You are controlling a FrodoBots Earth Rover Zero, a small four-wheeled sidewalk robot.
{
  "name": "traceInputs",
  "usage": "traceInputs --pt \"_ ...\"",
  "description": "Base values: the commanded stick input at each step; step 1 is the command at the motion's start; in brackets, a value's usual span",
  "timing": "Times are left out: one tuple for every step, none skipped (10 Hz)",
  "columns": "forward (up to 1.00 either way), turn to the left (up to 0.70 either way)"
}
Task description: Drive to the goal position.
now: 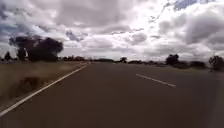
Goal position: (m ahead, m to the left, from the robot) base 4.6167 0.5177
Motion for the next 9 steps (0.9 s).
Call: traceInputs --pt "0.7 0.0" --pt "0.7 0.0" --pt "0.7 0.0" --pt "0.7 0.0" --pt "0.7 0.0" --pt "0.7 0.0" --pt "0.7 0.0" --pt "0.7 -0.13" --pt "0.7 -0.25"
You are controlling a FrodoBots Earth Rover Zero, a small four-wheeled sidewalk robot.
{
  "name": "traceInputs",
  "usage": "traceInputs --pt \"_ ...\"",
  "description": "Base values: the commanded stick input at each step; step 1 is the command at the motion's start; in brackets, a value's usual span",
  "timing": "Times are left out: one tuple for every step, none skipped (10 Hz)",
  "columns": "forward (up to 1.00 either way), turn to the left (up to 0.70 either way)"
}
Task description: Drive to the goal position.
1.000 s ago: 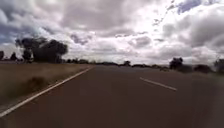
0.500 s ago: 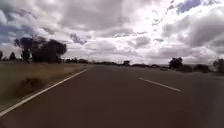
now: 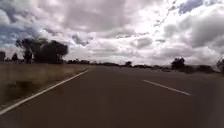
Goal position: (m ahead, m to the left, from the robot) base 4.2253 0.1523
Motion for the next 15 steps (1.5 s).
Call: traceInputs --pt "0.7 -0.17" --pt "0.7 -0.04" --pt "0.7 0.0" --pt "0.7 0.0" --pt "0.7 0.04" --pt "0.7 0.1" --pt "0.7 0.17" --pt "0.7 0.23" --pt "0.7 0.3" --pt "0.7 0.32" --pt "0.7 0.14" --pt "0.7 0.0" --pt "0.7 0.0" --pt "0.7 0.0" --pt "0.7 0.0"
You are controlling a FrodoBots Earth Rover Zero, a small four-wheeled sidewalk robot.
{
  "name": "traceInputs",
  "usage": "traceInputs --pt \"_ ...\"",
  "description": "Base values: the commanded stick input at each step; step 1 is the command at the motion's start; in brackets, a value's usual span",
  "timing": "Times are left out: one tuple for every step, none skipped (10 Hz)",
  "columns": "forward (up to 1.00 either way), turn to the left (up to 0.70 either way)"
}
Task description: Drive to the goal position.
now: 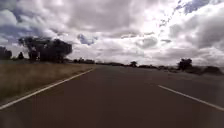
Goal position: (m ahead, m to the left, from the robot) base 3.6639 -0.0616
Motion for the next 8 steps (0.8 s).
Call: traceInputs --pt "0.7 0.0" --pt "0.7 0.0" --pt "0.7 0.0" --pt "0.7 0.0" --pt "0.7 0.0" --pt "0.7 0.0" --pt "0.7 0.0" --pt "0.7 0.0"
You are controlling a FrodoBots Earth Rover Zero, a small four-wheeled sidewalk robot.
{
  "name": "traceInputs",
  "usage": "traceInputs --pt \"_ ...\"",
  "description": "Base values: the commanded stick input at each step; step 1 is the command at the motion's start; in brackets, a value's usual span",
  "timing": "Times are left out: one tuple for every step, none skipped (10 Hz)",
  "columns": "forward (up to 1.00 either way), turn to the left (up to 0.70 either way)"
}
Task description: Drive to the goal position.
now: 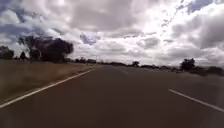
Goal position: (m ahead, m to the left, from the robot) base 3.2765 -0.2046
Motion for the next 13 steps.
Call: traceInputs --pt "0.7 0.0" --pt "0.7 0.0" --pt "0.7 0.0" --pt "0.7 0.0" --pt "0.7 0.0" --pt "0.7 0.0" --pt "0.7 0.0" --pt "0.7 0.0" --pt "0.7 0.0" --pt "0.7 0.0" --pt "0.7 0.0" --pt "0.7 0.0" --pt "0.7 0.0"
